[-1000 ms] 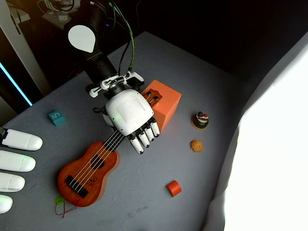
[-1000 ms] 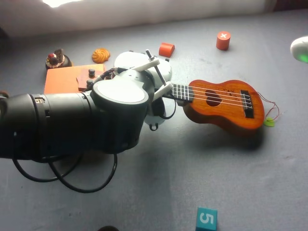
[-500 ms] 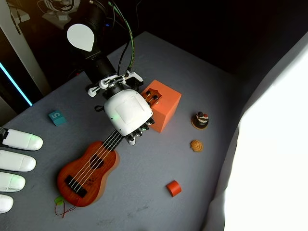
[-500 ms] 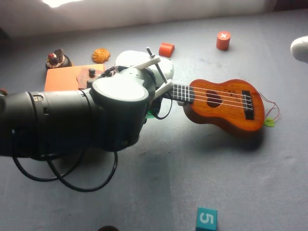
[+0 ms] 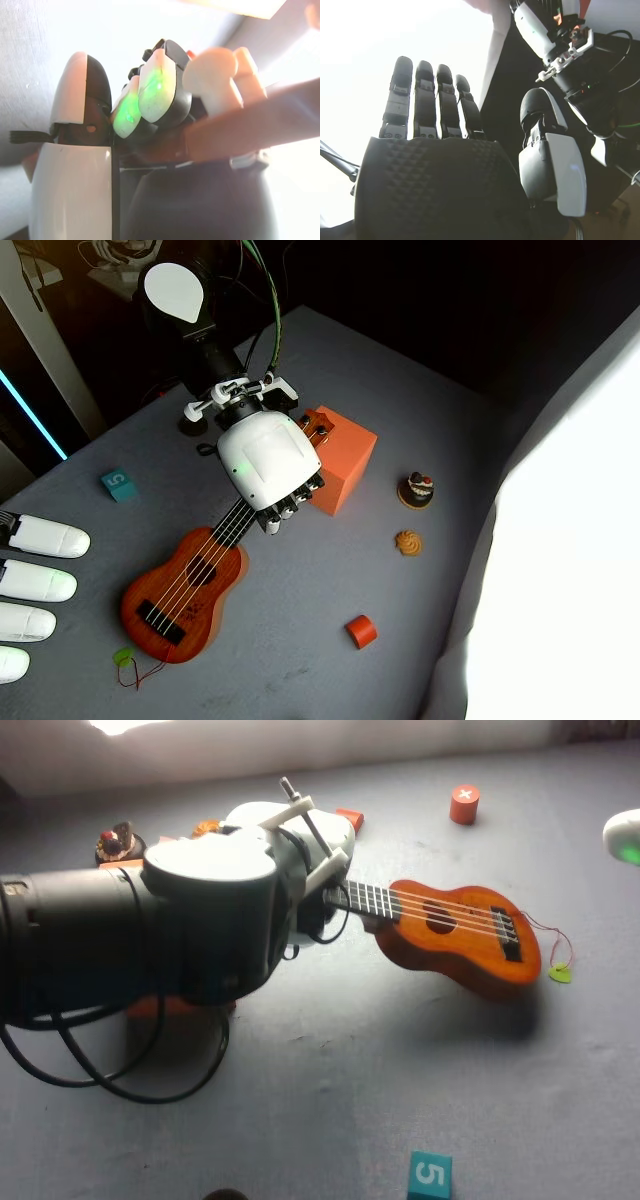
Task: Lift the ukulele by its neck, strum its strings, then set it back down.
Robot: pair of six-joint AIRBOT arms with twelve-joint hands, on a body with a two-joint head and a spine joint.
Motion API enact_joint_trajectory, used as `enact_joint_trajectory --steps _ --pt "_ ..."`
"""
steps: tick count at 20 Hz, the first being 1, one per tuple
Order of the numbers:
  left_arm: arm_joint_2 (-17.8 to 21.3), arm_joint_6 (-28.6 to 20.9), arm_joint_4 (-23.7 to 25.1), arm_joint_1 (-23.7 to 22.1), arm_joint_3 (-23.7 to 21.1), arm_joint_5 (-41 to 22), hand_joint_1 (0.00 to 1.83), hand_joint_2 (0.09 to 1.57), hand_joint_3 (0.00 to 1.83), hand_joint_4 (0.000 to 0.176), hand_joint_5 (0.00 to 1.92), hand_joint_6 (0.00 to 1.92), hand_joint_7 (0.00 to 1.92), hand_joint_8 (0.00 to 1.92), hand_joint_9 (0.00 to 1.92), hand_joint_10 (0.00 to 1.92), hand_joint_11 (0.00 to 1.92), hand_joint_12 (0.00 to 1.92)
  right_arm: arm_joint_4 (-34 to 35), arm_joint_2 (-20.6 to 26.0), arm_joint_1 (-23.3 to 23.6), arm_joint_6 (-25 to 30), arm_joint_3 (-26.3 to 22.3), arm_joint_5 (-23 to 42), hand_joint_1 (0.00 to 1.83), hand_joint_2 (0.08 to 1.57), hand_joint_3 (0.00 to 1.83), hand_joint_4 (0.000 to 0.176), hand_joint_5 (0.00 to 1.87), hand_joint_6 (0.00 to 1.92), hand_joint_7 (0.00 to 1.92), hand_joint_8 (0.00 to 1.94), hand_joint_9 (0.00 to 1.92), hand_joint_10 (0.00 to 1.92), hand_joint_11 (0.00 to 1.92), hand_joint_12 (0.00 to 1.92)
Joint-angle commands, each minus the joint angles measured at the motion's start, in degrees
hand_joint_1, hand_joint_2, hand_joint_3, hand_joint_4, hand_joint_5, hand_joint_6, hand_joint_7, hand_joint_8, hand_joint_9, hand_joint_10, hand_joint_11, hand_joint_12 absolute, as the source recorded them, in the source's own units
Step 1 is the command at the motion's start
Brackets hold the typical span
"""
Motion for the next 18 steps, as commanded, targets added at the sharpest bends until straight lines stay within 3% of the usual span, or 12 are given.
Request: enact_joint_trajectory --steps 1,6,8,11,15,16,17,18 --pt "0.48 0.74 3.02 -1.31 -0.45 0.08 1.45 1.23 0.00 0.037 1.19 1.92 1.33 1.92 1.44 1.92 1.48 1.92 0.30 0.31 0.71 1.02 0.35 6.27 0.17 1.30 0.00 0.000 0.11 0.01 0.19 0.00 0.17 0.02 0.00 0.45" --pt "3.66 1.03 -0.20 -4.11 -3.14 -6.20 1.45 1.22 0.00 0.045 1.20 1.92 1.34 1.92 1.44 1.92 1.48 1.92 0.29 -0.31 -0.02 9.92 3.27 7.53 0.00 1.34 0.01 0.000 0.14 0.02 0.20 0.00 0.16 0.01 0.00 0.39" --pt "5.74 0.01 -0.21 -5.00 -4.58 -8.67 1.45 1.22 0.00 0.052 1.19 1.92 1.33 1.92 1.43 1.92 1.47 1.92 -0.71 -0.49 -0.14 10.07 3.66 7.84 0.00 1.34 0.01 0.000 0.15 0.01 0.19 0.00 0.16 0.01 0.00 0.42" --pt "8.99 -0.21 -0.22 -6.53 -6.54 -11.88 1.45 1.22 0.00 0.062 1.19 1.92 1.34 1.92 1.44 1.92 1.47 1.92 -12.36 -0.71 -0.81 10.06 3.76 12.77 0.00 1.35 0.01 0.000 0.17 0.02 0.20 0.01 0.17 0.01 0.00 0.39" --pt "11.79 -0.20 -1.19 -8.12 -8.52 -13.65 1.47 1.22 0.00 0.071 1.18 1.92 1.32 1.92 1.43 1.92 1.46 1.92 -14.79 -0.96 -1.61 10.66 5.45 16.08 0.00 1.35 0.00 0.000 0.17 0.02 0.22 0.00 0.19 0.02 0.00 0.44" --pt "12.40 0.26 -2.08 -8.75 -9.04 -13.89 1.43 1.23 0.00 0.074 1.18 1.92 1.32 1.92 1.43 1.92 1.46 1.92 -17.04 -1.39 -1.69 15.14 6.58 15.98 0.00 1.35 0.00 0.000 0.18 0.02 0.22 0.00 0.19 0.02 0.00 0.51" --pt "12.90 1.31 -3.18 -9.60 -9.50 -13.89 1.44 1.23 0.00 0.076 1.19 1.92 1.33 1.92 1.43 1.92 1.47 1.92 -25.75 -1.78 -1.73 25.66 8.00 16.61 0.00 1.35 0.00 0.000 0.18 0.02 0.23 0.00 0.20 0.02 0.00 0.52" --pt "13.13 1.74 -3.54 -10.07 -9.73 -13.89 1.44 1.23 0.00 0.078 1.20 1.92 1.33 1.92 1.44 1.92 1.47 1.92 -29.85 -1.89 -2.02 30.74 8.73 17.60 0.00 1.35 0.00 0.000 0.17 0.02 0.22 0.00 0.19 0.02 0.00 0.52"
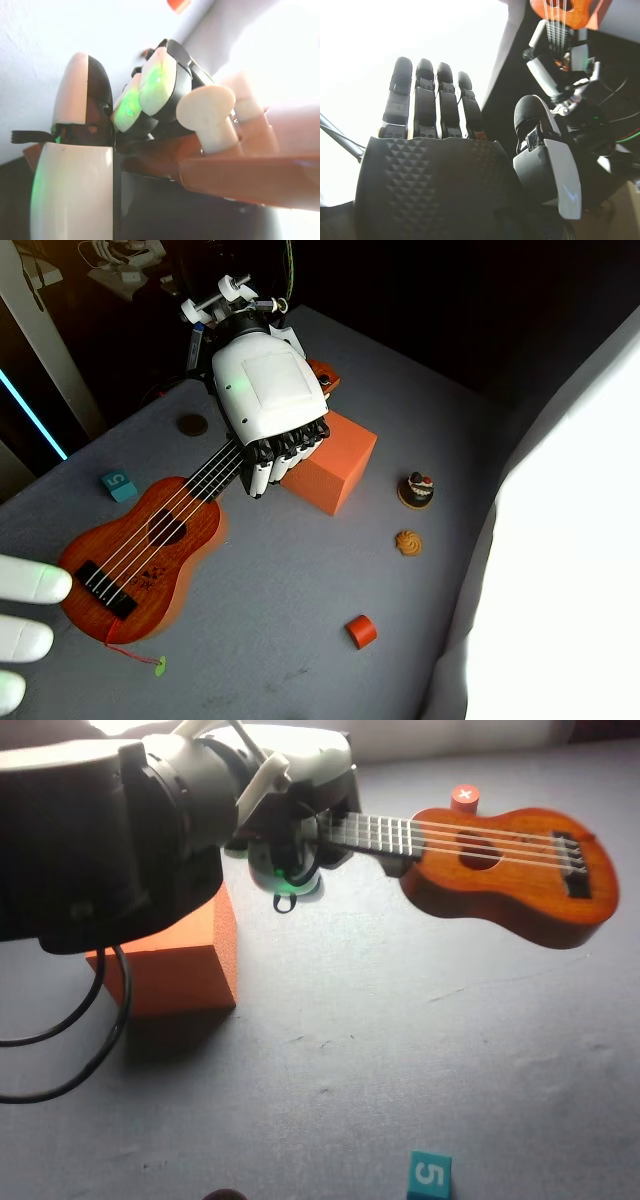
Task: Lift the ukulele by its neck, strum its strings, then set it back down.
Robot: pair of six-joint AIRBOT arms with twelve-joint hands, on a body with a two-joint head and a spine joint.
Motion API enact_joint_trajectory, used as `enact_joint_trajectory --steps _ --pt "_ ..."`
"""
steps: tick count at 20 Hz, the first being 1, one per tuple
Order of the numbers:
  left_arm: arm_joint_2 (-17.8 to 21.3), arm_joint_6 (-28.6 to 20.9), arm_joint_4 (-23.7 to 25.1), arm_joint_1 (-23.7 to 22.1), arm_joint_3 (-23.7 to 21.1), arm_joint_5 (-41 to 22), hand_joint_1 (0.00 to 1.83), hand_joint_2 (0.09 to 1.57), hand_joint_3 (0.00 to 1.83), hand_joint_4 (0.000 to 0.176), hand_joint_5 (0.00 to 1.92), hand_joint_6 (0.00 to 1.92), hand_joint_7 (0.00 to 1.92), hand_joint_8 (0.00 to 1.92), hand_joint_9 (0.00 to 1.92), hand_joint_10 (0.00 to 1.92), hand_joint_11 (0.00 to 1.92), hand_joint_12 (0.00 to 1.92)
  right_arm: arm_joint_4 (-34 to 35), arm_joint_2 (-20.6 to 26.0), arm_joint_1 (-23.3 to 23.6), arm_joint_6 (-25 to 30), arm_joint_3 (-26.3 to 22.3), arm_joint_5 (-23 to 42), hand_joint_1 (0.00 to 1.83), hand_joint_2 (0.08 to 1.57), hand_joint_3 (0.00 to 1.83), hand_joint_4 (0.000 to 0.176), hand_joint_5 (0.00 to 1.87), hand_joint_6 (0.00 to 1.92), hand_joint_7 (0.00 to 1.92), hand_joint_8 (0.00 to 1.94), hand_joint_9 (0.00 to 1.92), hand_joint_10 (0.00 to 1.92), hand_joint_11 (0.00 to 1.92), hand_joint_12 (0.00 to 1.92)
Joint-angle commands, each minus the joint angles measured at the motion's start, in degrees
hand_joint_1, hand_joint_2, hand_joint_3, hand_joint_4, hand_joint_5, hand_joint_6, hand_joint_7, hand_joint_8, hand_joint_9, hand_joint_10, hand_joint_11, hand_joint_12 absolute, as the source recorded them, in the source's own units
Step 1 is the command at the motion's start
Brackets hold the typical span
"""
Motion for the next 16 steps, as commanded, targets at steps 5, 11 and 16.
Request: enact_joint_trajectory --steps 5,11,16 --pt "1.05 1.73 2.69 -2.26 -0.98 -3.08 1.41 1.23 0.00 0.093 1.17 1.92 1.33 1.92 1.44 1.92 1.47 1.92 -11.09 0.24 0.77 20.66 0.66 8.00 0.00 1.35 0.00 0.000 0.16 0.01 0.21 0.00 0.17 0.01 0.00 0.43" --pt "1.72 1.73 2.70 -2.37 -2.37 -3.83 1.42 1.23 0.00 0.109 1.19 1.92 1.35 1.92 1.44 1.92 1.46 1.92 -27.75 0.10 0.09 33.92 0.43 8.71 0.00 1.35 0.00 0.000 0.16 0.01 0.21 0.00 0.17 0.01 0.00 0.41" --pt "1.81 1.84 2.71 -2.03 -2.49 -4.07 1.37 1.21 0.00 0.128 1.16 1.92 1.33 1.92 1.44 1.92 1.47 1.92 -32.36 -0.92 -6.26 37.03 0.60 13.50 0.00 1.35 0.00 0.000 0.16 0.01 0.20 0.00 0.18 0.01 0.00 0.43"
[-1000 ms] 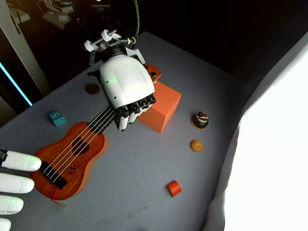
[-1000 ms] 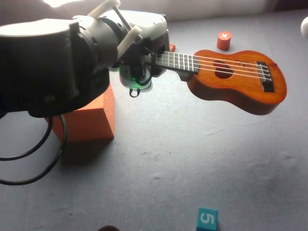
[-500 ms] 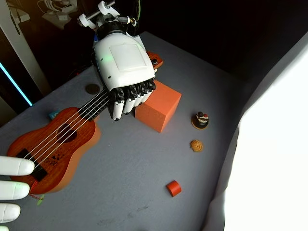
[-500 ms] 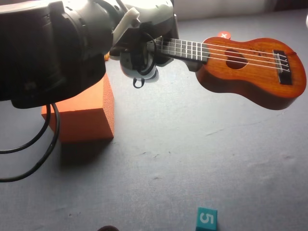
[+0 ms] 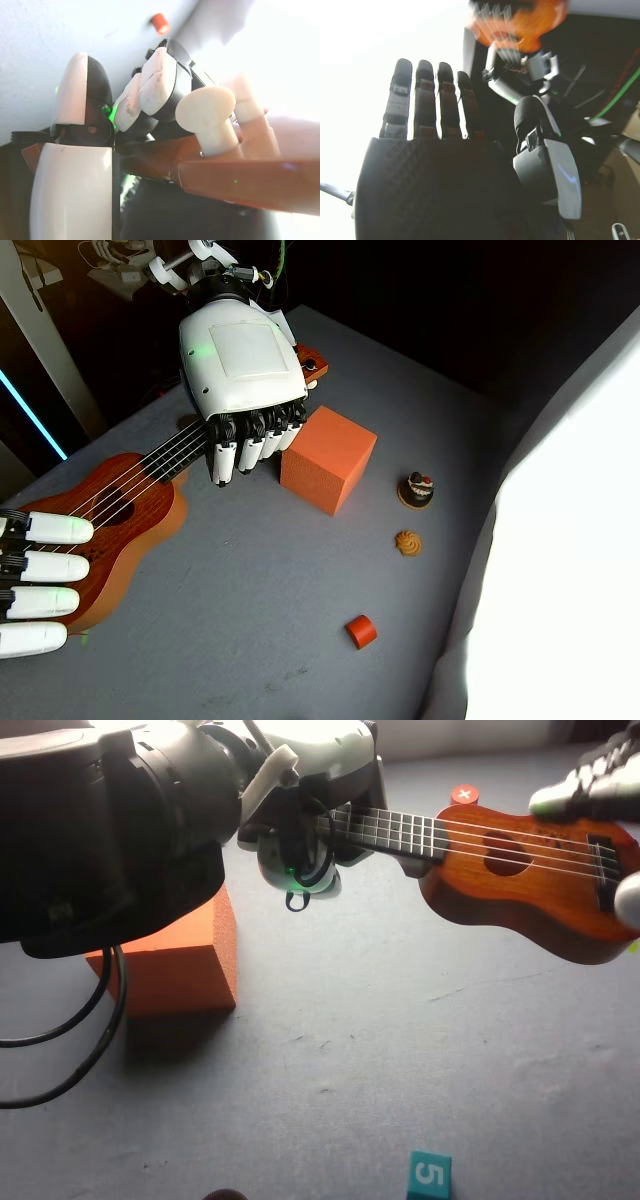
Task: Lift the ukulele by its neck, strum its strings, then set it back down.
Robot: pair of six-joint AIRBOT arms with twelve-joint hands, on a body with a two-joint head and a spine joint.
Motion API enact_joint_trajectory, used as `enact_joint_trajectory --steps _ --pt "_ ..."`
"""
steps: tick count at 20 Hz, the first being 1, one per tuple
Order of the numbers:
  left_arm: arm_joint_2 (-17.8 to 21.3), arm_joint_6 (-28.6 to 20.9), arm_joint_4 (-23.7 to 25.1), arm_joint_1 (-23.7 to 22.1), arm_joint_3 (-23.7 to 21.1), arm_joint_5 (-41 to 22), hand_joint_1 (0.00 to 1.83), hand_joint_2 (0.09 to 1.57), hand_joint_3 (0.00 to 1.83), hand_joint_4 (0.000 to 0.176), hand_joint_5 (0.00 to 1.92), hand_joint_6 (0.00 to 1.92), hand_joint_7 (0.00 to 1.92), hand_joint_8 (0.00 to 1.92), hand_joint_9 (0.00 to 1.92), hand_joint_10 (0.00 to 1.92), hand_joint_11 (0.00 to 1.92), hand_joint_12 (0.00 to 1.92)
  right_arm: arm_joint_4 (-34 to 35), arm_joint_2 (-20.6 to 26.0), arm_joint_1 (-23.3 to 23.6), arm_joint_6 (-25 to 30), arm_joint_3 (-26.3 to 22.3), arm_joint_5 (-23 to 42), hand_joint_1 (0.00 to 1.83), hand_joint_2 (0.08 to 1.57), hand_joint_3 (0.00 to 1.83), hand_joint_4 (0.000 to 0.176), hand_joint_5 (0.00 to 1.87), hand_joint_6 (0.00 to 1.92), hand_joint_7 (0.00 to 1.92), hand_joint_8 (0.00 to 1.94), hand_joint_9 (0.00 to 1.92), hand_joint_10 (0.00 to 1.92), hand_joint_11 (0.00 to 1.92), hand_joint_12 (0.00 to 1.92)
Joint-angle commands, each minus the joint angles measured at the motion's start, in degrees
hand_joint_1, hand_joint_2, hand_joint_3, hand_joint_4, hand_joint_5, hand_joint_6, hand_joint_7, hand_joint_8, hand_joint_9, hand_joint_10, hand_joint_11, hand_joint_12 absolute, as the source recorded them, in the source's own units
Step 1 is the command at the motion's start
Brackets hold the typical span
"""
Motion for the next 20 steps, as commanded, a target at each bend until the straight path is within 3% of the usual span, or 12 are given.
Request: enact_joint_trajectory --steps 1,5,8,12,15,20 --pt "0.36 -0.04 2.97 -0.62 0.06 -1.51 1.41 1.22 0.00 0.130 1.17 1.92 1.33 1.92 1.44 1.92 1.47 1.92 2.41 0.19 0.36 0.40 0.27 4.04 0.00 1.35 0.00 0.000 0.18 0.01 0.22 0.01 0.20 0.02 0.00 0.48" --pt "0.36 -0.03 2.98 -0.58 0.09 -1.51 1.45 1.23 0.00 0.140 1.20 1.92 1.34 1.92 1.44 1.92 1.46 1.92 2.40 -0.60 0.14 0.40 0.44 4.25 0.00 1.35 0.00 0.000 0.18 0.01 0.21 0.00 0.18 0.01 0.00 0.39" --pt "0.36 0.00 2.98 -0.59 0.16 -1.51 1.46 1.22 0.00 0.145 1.21 1.92 1.35 1.92 1.44 1.92 1.46 1.92 2.33 -1.26 -0.96 0.38 0.44 4.24 0.00 1.35 0.00 0.000 0.20 0.02 0.23 0.01 0.19 0.01 0.00 0.44" --pt "0.36 0.05 2.99 -0.66 0.38 -1.51 1.42 1.21 0.00 0.154 1.21 1.92 1.35 1.92 1.44 1.92 1.47 1.92 1.59 -2.14 -1.35 0.38 0.42 4.55 0.00 1.35 0.00 0.000 0.18 0.01 0.19 0.01 0.16 0.00 0.00 0.30" --pt "0.36 0.18 2.99 -0.89 0.48 -1.51 1.43 1.23 0.00 0.159 1.22 1.92 1.36 1.92 1.45 1.92 1.47 1.92 1.20 -2.18 -1.33 0.38 0.12 5.96 0.00 1.35 0.00 0.000 0.18 0.01 0.21 0.00 0.17 0.01 0.00 0.41" --pt "0.36 0.24 2.99 -1.35 0.54 -1.50 1.40 1.19 0.00 0.168 1.15 1.92 1.35 1.92 1.45 1.92 1.48 1.92 0.82 -1.42 -1.17 0.37 -1.31 6.50 0.00 1.34 0.00 0.000 0.18 0.00 0.19 0.00 0.16 0.01 0.00 0.42"
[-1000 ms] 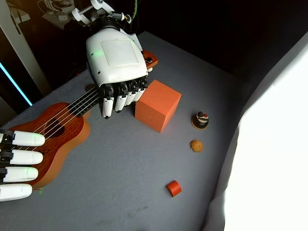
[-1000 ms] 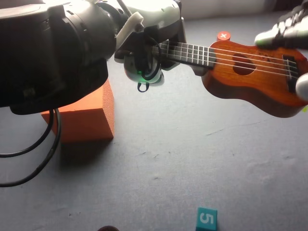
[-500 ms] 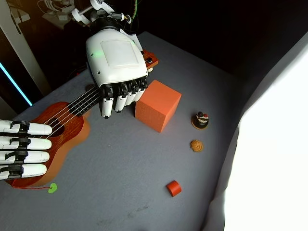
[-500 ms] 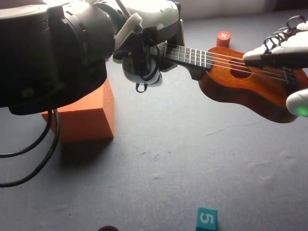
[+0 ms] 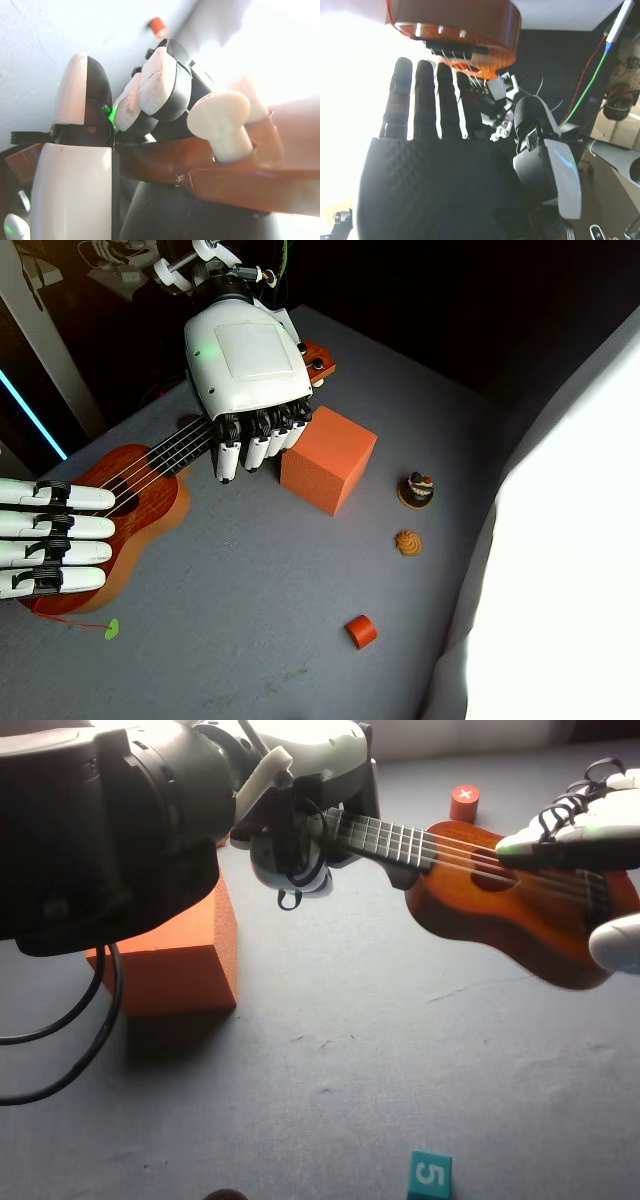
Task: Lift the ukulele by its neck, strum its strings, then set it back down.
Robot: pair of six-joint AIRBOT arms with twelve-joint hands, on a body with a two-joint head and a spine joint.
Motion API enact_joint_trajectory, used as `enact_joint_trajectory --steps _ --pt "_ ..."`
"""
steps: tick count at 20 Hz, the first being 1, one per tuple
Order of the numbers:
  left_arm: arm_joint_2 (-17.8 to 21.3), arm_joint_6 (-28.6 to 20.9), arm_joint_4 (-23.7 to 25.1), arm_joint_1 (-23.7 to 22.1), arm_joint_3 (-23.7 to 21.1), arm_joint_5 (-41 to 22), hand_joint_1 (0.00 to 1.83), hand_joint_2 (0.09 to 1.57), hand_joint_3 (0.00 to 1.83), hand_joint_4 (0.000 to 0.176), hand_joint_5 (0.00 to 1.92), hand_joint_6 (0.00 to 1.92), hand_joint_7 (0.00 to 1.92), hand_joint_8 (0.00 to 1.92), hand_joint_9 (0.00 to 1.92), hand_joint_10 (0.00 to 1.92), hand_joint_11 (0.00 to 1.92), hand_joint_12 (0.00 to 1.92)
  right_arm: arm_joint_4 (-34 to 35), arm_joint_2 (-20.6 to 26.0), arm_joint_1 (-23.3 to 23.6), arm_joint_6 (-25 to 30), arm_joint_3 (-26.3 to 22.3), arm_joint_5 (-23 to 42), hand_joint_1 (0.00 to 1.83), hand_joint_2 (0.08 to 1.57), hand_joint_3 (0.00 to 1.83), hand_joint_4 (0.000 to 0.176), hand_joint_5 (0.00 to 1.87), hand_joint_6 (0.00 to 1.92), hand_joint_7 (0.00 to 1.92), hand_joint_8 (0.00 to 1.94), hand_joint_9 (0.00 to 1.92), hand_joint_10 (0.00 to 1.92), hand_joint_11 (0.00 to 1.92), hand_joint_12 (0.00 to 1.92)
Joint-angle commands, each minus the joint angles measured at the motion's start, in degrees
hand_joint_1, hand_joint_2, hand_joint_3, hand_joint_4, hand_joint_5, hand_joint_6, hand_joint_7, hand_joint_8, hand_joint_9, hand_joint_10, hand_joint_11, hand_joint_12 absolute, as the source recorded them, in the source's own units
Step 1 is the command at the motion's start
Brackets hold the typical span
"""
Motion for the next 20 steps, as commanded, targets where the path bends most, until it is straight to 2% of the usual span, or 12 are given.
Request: enact_joint_trajectory --steps 1,4,6,8,10,12,13,17,20 --pt "0.12 -0.46 3.01 -1.42 0.19 -1.63 1.40 1.20 0.00 0.171 1.17 1.92 1.35 1.92 1.45 1.92 1.48 1.92 1.22 0.40 0.51 0.31 -0.69 5.49 0.00 1.34 0.00 0.000 0.18 0.01 0.19 0.00 0.17 0.01 0.00 0.42" --pt "0.12 -0.36 3.01 -1.66 0.38 -1.62 1.42 1.21 0.00 0.176 1.19 1.92 1.34 1.92 1.45 1.92 1.47 1.92 0.28 1.42 0.56 0.31 -2.42 6.43 0.00 1.34 0.00 0.000 0.20 0.01 0.21 0.00 0.18 0.01 0.00 0.46" --pt "0.14 -0.33 3.01 -1.70 0.55 -1.62 1.44 1.22 0.00 0.176 1.22 1.92 1.35 1.92 1.45 1.92 1.47 1.92 0.28 1.67 0.91 0.32 -2.83 6.54 0.00 1.34 0.00 0.000 0.20 0.01 0.20 0.01 0.17 0.01 0.00 0.40" --pt "0.13 -0.29 3.01 -1.75 0.69 -1.62 1.44 1.21 0.00 0.176 1.19 1.92 1.35 1.92 1.45 1.92 1.47 1.92 0.28 1.77 1.00 0.34 -2.97 6.81 0.00 1.34 0.00 0.000 0.20 0.01 0.21 0.01 0.18 0.01 0.00 0.50" --pt "0.12 -0.22 3.01 -1.80 0.76 -1.62 1.43 1.22 0.00 0.176 1.20 1.92 1.35 1.92 1.45 1.92 1.47 1.92 0.28 1.94 1.40 0.34 -2.95 7.59 0.00 1.35 0.00 0.000 0.20 0.01 0.20 0.00 0.18 0.01 0.00 0.47" --pt "0.12 -0.22 3.01 -1.89 0.80 -1.62 1.42 1.21 0.00 0.176 1.20 1.92 1.34 1.92 1.45 1.92 1.47 1.92 0.28 2.42 3.26 0.34 -2.94 8.88 0.00 1.35 0.00 0.000 0.18 0.00 0.19 0.00 0.17 0.01 0.00 0.41" --pt "0.13 -0.17 3.01 -1.95 0.81 -1.62 1.38 1.20 0.00 0.176 1.19 1.92 1.34 1.92 1.45 1.92 1.47 1.92 0.28 2.62 4.36 0.34 -2.93 8.88 0.00 1.35 0.00 0.000 0.18 0.00 0.20 0.00 0.17 0.01 0.00 0.46" --pt "0.13 0.00 3.01 -2.20 0.81 -1.61 1.41 1.21 0.00 0.176 1.20 1.92 1.35 1.92 1.45 1.92 1.47 1.92 0.27 2.87 7.91 0.34 -1.46 7.68 0.00 1.34 0.00 0.000 0.20 0.01 0.20 0.00 0.17 0.01 0.00 0.52" --pt "0.13 0.00 3.00 -2.23 0.77 -1.22 1.43 1.21 0.00 0.176 1.21 1.92 1.35 1.92 1.44 1.92 1.47 1.92 0.33 2.30 9.40 0.34 1.28 5.77 0.00 1.34 0.00 0.000 0.19 0.00 0.20 0.00 0.16 0.00 0.00 0.39"
